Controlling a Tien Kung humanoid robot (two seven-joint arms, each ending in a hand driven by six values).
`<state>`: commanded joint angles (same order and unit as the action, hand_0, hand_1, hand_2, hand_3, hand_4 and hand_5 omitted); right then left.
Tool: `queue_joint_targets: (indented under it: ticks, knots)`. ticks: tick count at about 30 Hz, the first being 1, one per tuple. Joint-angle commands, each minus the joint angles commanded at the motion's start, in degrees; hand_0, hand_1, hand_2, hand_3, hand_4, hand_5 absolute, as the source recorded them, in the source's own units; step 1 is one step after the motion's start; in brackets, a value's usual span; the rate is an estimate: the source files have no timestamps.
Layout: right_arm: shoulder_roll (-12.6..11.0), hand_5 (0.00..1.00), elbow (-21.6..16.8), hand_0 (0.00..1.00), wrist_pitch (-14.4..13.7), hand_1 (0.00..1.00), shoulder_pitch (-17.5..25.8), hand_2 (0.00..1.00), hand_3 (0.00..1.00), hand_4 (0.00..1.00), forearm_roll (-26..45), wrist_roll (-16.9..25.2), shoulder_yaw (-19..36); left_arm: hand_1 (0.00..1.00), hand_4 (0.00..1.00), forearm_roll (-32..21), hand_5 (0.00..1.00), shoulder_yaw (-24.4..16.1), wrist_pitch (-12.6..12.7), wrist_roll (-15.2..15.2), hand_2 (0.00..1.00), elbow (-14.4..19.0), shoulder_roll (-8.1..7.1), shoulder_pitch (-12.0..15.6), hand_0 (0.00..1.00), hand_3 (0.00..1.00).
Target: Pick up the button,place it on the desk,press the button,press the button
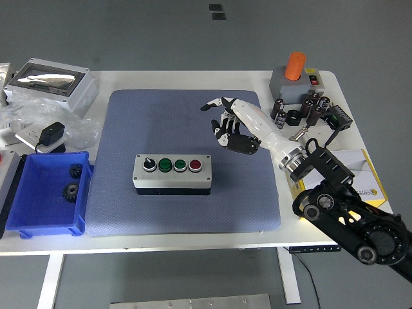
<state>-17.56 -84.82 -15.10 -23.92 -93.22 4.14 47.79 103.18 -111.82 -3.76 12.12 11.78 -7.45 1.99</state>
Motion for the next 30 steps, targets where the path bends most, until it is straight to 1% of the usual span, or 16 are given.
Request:
queue_joint_targets:
  ticks: [3,4,6,8,9,10,15,16,18,21,22,30]
  knots:
    - [0.03,0.293,-0.77,0.599,-2.83,0.671,2.03,0.703,0.845,0.749,2.87,3.30,2.83,0.620,0.906,0.76,0.591,-0.47,-0.17,-0.03,0.612,-0.02,0.05,-0.12,0.657,0.734]
    - [-0.04,0.405,-1.11,0.790,-3.55,0.816,2.71,0.881,0.931,0.885,3.64,4.42,3.86,0.619,0.905,1.04,0.592,-0.65,-0.22,-0.09,0.612,-0.04,0.03,-0.19,0.658,0.734]
    - [-0.40,0.405,-1.95,0.790,-4.72,0.816,4.44,0.881,0.931,0.885,5.44,6.61,6.22,0.619,0.905,1.78,0.592,-1.14,-0.37,-0.19,0.612,-0.08,-0.05,-0.48,0.658,0.734]
    - [-0.80,0.405,-2.52,0.790,-5.18,0.816,6.05,0.881,0.931,0.885,7.22,8.17,8.41,0.619,0.905,2.37,0.592,-1.50,-0.54,-0.12,0.612,-0.06,-0.12,-0.75,0.658,0.734]
    - [-1.01,0.405,-2.65,0.790,-5.15,0.816,6.93,0.881,0.931,0.885,8.24,8.89,9.48,0.619,0.905,2.58,0.592,-1.62,-0.62,-0.13,0.612,-0.08,-0.18,-0.86,0.658,0.734]
    - [-1.22,0.503,-2.76,0.829,-4.99,0.846,7.98,0.900,0.940,0.924,9.51,9.65,10.74,0.620,0.905,2.87,0.594,-1.80,-0.71,-0.11,0.613,-0.09,-0.26,-0.97,0.657,0.737]
    - [-1.44,0.503,-2.64,0.829,-2.93,0.846,12.95,0.900,0.940,0.924,16.02,12.33,16.71,0.620,0.905,4.14,0.594,-2.51,-1.17,-0.20,0.613,-0.24,-0.73,-1.29,0.657,0.737]
    - [-1.37,0.529,-2.57,0.836,-2.58,0.831,13.76,0.871,0.890,0.901,17.34,12.71,17.90,0.620,0.903,4.35,0.593,-2.61,-1.24,-0.19,0.613,-0.27,-0.82,-1.34,0.657,0.735]
    - [-1.14,0.529,-2.50,0.836,-1.98,0.831,15.00,0.871,0.890,0.901,19.81,13.30,20.16,0.620,0.903,4.61,0.593,-2.70,-1.32,0.02,0.613,-0.22,-1.02,-1.45,0.657,0.735]
    - [-0.68,0.529,-2.55,0.836,-0.91,0.831,15.83,0.871,0.890,0.901,23.11,13.80,22.59,0.620,0.903,4.83,0.593,-2.75,-1.40,0.41,0.613,-0.08,-1.30,-1.61,0.657,0.735]
    - [-0.52,0.547,-2.65,0.811,-0.60,0.808,15.95,0.834,0.839,0.882,23.93,13.90,23.28,0.619,0.905,4.95,0.594,-2.79,-1.44,0.47,0.615,-0.06,-1.39,-1.66,0.657,0.735]
    - [-0.12,0.548,-3.23,0.809,0.53,0.804,16.72,0.819,0.825,0.872,26.33,14.71,26.12,0.618,0.905,6.29,0.592,-3.64,-1.65,0.11,0.615,-0.30,-1.99,-2.30,0.657,0.734]
